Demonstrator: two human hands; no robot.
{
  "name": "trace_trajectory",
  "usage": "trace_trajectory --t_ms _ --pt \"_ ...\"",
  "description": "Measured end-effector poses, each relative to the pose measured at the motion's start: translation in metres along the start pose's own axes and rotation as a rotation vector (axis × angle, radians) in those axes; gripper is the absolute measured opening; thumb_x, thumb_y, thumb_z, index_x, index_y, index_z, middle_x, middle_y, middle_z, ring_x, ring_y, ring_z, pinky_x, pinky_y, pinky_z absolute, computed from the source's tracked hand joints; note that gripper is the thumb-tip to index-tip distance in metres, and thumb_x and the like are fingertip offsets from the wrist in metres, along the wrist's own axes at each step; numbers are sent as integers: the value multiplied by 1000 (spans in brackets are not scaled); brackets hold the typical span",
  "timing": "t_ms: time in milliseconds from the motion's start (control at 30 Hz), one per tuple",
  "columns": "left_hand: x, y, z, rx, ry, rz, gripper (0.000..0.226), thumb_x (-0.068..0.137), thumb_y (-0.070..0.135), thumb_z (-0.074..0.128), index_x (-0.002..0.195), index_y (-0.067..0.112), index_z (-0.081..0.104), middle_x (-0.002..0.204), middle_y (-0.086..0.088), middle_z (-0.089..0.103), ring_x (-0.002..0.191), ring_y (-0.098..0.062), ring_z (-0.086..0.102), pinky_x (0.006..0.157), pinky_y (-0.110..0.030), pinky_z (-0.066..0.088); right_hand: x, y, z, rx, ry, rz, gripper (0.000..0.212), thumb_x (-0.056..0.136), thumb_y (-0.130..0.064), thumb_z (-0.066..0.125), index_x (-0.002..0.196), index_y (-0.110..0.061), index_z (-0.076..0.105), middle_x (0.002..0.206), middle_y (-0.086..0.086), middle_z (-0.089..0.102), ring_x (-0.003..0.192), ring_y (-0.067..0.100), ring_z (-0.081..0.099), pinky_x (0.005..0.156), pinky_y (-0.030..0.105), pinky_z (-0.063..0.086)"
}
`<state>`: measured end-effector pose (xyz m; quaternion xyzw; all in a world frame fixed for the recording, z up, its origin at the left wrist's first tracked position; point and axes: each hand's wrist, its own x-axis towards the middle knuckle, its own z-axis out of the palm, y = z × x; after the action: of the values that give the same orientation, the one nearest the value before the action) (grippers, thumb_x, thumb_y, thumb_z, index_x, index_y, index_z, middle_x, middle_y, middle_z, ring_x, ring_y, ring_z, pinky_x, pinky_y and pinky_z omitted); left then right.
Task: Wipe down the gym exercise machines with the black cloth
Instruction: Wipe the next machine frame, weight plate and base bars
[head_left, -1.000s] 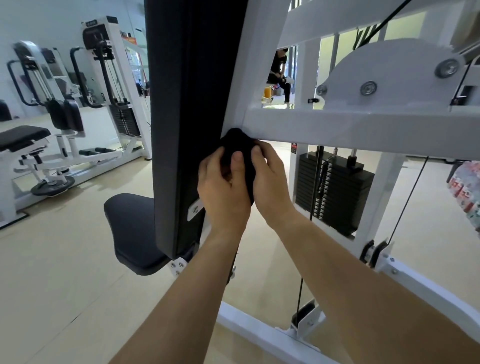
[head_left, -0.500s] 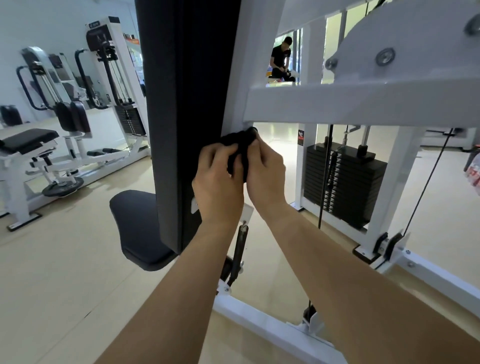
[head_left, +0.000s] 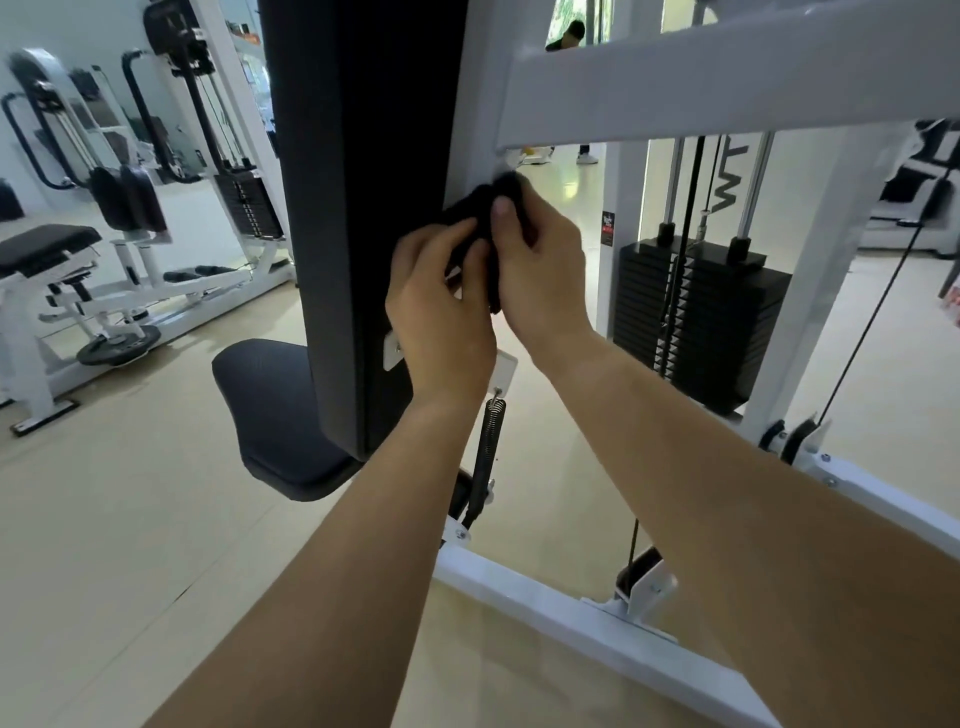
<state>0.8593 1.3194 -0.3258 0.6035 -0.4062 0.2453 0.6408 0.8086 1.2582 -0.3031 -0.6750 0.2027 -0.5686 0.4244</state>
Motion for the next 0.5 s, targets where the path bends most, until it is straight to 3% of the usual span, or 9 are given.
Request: trace_trajectory --t_ms 100,200,267,400,500 --pt "-12 -30 0 26 12 25 16 93 8 66 105 8 76 108 -2 66 89 -5 64 82 -16 53 -10 18 3 3 -24 45 38 100 -29 52 135 -21 60 107 -3 73 99 11 68 89 28 53" --pt "-35 -61 -1 123 33 17 16 91 12 67 102 11 77 106 -3 69 95 -14 65 82 -30 57 -38 50 8 -52 -117 137 28 103 -26 49 124 -18 67 87 -5 71 74 -3 63 67 13 46" --pt "-53 -75 -3 182 12 40 18 91 12 66 106 10 76 111 -5 70 104 -19 65 85 -34 56 -52 63 15 -121 -151 161 29 104 -28 46 118 -16 68 87 -3 72 77 4 65 66 16 45" --pt "-66 -70 -5 164 -66 72 35 96 8 58 130 5 64 132 -12 63 123 -22 58 106 -19 43 -43 53 21 -128 -56 77 24 102 -22 47 113 -16 68 97 -3 73 88 15 66 72 12 45" --pt "-53 -61 -2 169 -27 148 42 93 2 61 135 0 59 137 -18 59 127 -17 44 105 1 22 -31 40 22 -88 19 -18 33 101 -21 50 130 -11 62 115 -1 72 108 13 66 93 22 50"
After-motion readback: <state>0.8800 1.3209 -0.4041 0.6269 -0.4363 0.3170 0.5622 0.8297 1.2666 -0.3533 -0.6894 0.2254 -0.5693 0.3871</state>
